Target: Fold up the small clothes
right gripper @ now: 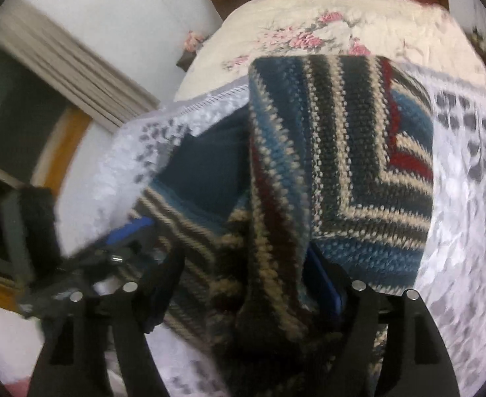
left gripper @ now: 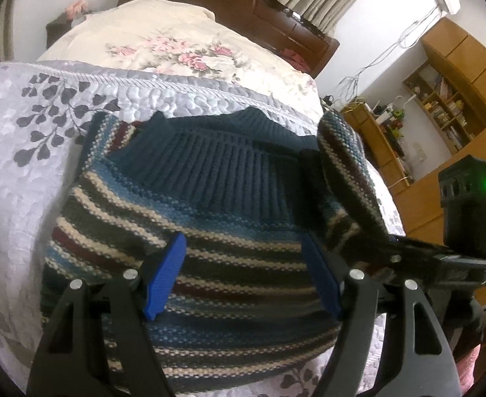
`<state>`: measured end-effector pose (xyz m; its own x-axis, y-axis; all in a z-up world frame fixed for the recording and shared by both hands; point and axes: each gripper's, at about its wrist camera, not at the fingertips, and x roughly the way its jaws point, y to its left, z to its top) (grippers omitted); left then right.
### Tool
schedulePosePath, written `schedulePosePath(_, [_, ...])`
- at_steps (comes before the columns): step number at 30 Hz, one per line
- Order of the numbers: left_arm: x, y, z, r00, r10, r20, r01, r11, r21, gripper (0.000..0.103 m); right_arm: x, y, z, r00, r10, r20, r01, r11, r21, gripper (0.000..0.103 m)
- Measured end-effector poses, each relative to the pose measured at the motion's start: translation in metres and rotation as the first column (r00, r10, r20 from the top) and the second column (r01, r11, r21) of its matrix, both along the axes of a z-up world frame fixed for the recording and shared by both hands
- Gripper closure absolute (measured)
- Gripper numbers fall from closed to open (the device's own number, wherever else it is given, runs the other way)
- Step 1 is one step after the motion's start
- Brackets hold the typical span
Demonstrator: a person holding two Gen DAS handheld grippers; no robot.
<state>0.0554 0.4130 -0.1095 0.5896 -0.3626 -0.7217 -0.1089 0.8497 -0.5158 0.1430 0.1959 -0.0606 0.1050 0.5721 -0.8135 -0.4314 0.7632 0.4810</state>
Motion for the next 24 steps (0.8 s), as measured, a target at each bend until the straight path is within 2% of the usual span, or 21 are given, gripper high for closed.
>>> schedulePosePath(4, [0.004, -0.004, 0.0, 1.0, -0.011, -0.003, 0.011, 1.0, -0.024, 0.031, 0.0, -0.023, 0.015, 0.99, 0.002, -0.142, 0.029, 0.976, 0.215, 0.027])
schedulePosePath(6, [0.006, -0.007, -0.001, 1.0, -0.019, -0.005, 0.018, 0.999, -0.037, 0.031, -0.001, -0.028, 0.023, 0.991, 0.001, -0.132, 0.028, 0.975, 0.221, 0.027])
schedulePosePath(10, [0.011, -0.016, -0.002, 0.999, -0.047, -0.01, 0.046, 0.996, -0.079, 0.031, -0.004, -0.045, 0.03, 0.996, -0.042, -0.073, 0.053, 0.986, 0.16, 0.028])
schedulePosePath(13, [0.013, -0.025, -0.001, 0.997, -0.073, -0.006, 0.072, 0.989, -0.126, 0.031, -0.007, -0.073, 0.03, 0.99, -0.066, -0.124, 0.096, 0.963, 0.252, 0.028])
schedulePosePath(15, [0.016, -0.031, -0.001, 0.996, -0.09, -0.006, 0.088, 0.985, -0.149, 0.031, -0.009, -0.088, 0.031, 0.989, -0.089, -0.119, 0.121, 0.95, 0.287, 0.028])
schedulePosePath(19, [0.029, -0.048, -0.004, 0.992, -0.122, -0.017, 0.118, 0.98, -0.163, 0.031, -0.01, -0.118, 0.027, 0.982, -0.174, -0.067, 0.185, 0.958, 0.217, 0.028])
schedulePosePath(23, [0.045, -0.064, -0.009, 0.988, -0.151, -0.035, 0.141, 0.97, -0.2, 0.031, -0.01, -0.129, 0.002, 0.972, -0.237, -0.003, 0.236, 0.971, 0.037, 0.031])
schedulePosePath(24, [0.048, -0.066, -0.01, 0.987, -0.154, -0.036, 0.143, 0.968, -0.208, 0.031, -0.011, -0.132, -0.005, 0.97, -0.243, 0.003, 0.243, 0.97, 0.015, 0.032])
